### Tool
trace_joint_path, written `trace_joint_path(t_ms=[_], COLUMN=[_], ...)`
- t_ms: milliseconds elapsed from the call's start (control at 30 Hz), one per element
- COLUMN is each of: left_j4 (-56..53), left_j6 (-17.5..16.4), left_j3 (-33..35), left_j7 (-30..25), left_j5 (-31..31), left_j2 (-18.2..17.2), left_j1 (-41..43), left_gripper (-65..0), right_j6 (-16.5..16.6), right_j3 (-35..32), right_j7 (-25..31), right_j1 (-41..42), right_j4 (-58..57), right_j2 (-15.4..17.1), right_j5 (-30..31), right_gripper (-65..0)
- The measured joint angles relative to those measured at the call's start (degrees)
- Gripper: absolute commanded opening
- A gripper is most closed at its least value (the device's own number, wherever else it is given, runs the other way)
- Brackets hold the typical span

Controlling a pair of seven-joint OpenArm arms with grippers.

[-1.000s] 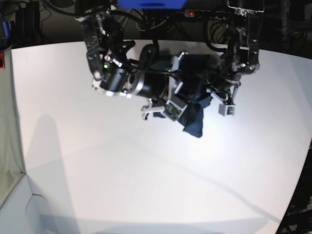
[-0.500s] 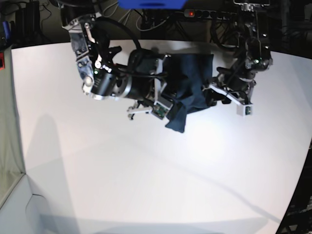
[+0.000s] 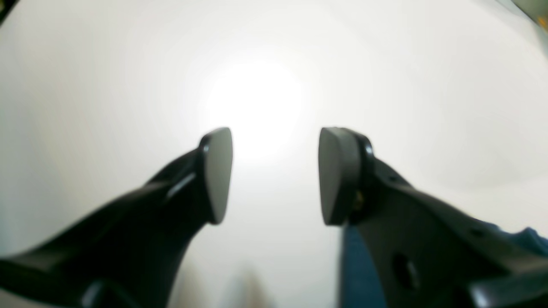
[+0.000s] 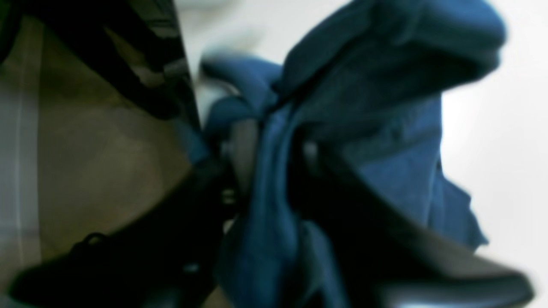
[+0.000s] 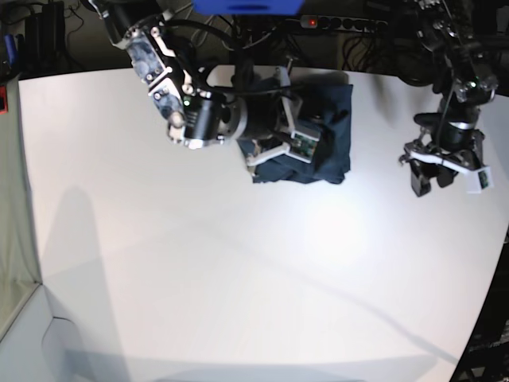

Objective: Layout the t-shirt on the table in an organized manner, then fold the t-shirt properly
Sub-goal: 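Press the folded bundle with both grippers to tuck its edges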

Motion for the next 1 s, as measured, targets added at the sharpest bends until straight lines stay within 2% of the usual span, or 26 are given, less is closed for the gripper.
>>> trace_joint_path(t_ms=[133, 200, 267, 300, 467, 633, 667, 800, 900, 1000], left_j4=[0.00, 0.00, 0.00, -0.17, -0.24, 0.94, 1.62, 4.85, 5.92, 5.88], left_j6=[-0.04, -0.13, -0.76, -2.12, -12.17, -18.14, -20.00, -27.39, -32.13, -32.15], left_j3=[-3.96, -5.79, -7.43, -8.46, -12.55, -15.23, -16.31, -18.38, -18.64, -18.45], left_j7=[0.00, 0.15, 0.11, 0.17, 1.29, 9.05, 9.31, 16.09, 17.62, 20.31], left_j5=[0.02, 0.09, 0.02, 0.02, 0.15, 0.57, 0.44, 0.22, 0.42, -0.09], left_j2=[0.11, 0.22, 0.39, 0.42, 0.76, 4.15, 5.03, 9.42, 11.61, 13.64], left_j1=[3.04, 4.85, 6.36, 7.10, 10.78, 12.04, 11.85, 11.58, 10.99, 9.20], left_gripper=[-33.3, -33.3, -33.3, -33.3, -33.4, -33.4, -33.5, -33.6, -33.5, -33.4], right_j6=[0.00, 0.00, 0.00, 0.00, 0.00, -0.02, 0.00, 0.00, 0.00, 0.00], right_j3=[0.70, 0.70, 2.16, 3.26, 9.99, 16.85, 17.31, 17.42, 17.51, 17.75], right_j7=[0.09, -0.04, -0.15, -0.22, 0.39, -0.11, 0.09, -0.24, 0.20, -0.04], right_j1=[0.57, 0.50, 0.04, -0.26, -2.84, -4.24, -4.92, -6.47, -6.60, -6.60], right_j4=[-1.84, -1.68, -0.02, 1.42, 6.51, 6.32, 6.27, 6.01, 6.01, 6.01], right_j2=[-0.35, -0.37, -0.44, -0.42, -0.13, 0.02, 0.13, 1.18, 1.03, 1.51], right_j5=[-0.11, -0.02, 0.39, 0.52, 3.67, 2.82, 2.95, 2.80, 2.97, 2.91], right_gripper=[-20.5, -16.9, -17.3, -17.5, -17.7, -17.7, -17.7, -17.7, -17.7, -17.7])
